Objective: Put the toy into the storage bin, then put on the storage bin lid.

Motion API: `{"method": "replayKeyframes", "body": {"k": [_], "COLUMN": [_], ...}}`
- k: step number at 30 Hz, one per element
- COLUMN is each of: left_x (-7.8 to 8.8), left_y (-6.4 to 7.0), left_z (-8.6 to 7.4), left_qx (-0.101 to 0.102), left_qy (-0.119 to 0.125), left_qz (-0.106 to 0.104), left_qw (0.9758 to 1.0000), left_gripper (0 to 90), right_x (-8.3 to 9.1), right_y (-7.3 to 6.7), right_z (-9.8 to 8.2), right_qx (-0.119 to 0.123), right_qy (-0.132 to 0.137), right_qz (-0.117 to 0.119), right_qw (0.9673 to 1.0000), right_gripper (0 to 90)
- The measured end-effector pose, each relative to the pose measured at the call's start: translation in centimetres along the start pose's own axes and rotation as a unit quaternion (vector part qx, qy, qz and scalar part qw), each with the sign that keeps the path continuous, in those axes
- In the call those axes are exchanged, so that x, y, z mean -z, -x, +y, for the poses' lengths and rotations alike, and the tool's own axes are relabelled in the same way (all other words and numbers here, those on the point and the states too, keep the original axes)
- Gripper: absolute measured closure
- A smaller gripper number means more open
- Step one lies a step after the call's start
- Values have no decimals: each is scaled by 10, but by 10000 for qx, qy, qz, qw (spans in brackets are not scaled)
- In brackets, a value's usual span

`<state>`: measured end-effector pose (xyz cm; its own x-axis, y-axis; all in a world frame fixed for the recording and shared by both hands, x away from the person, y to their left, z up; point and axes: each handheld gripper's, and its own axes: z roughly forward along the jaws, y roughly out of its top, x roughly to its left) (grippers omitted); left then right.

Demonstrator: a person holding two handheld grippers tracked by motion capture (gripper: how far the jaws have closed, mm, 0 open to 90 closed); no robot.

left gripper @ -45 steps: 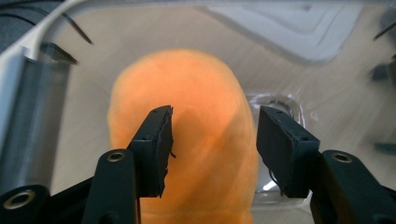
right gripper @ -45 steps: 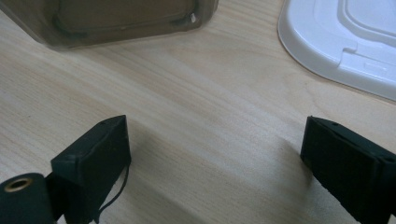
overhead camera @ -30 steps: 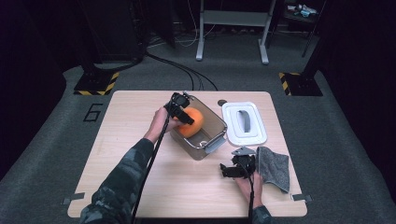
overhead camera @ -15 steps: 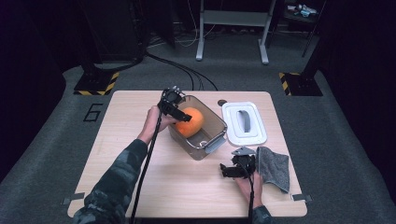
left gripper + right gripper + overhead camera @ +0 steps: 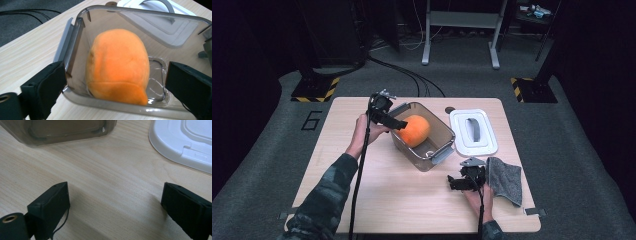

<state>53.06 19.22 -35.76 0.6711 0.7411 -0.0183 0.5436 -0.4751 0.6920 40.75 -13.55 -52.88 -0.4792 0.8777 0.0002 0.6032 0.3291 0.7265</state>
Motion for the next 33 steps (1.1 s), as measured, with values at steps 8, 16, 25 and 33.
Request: {"method": "replayKeyframes", "body": {"k": [8, 16, 25, 33], "left_x": [16, 27, 35, 38], "left_y": [-4, -7, -13, -20], "left_z": [-15, -33, -52, -74], "left_qx": [13, 99, 169, 226], "left_qy": [151, 319, 362, 385], "left_qz": [71, 181, 277, 427], "left_qw": [9999, 9993, 9988, 9981], "left_gripper": [0, 0, 0, 0], "right_x": [0, 0, 0, 0], "right_y": [0, 0, 0, 0], "right_z": [0, 0, 0, 0], "right_qx": [7, 5, -43, -23], "right_qy": [-23, -7, 7, -16], "right_qz": [12, -2, -35, -18], "right_qw": [10000, 10000, 10000, 10000], "right_gripper": [73, 73, 69, 67]}}
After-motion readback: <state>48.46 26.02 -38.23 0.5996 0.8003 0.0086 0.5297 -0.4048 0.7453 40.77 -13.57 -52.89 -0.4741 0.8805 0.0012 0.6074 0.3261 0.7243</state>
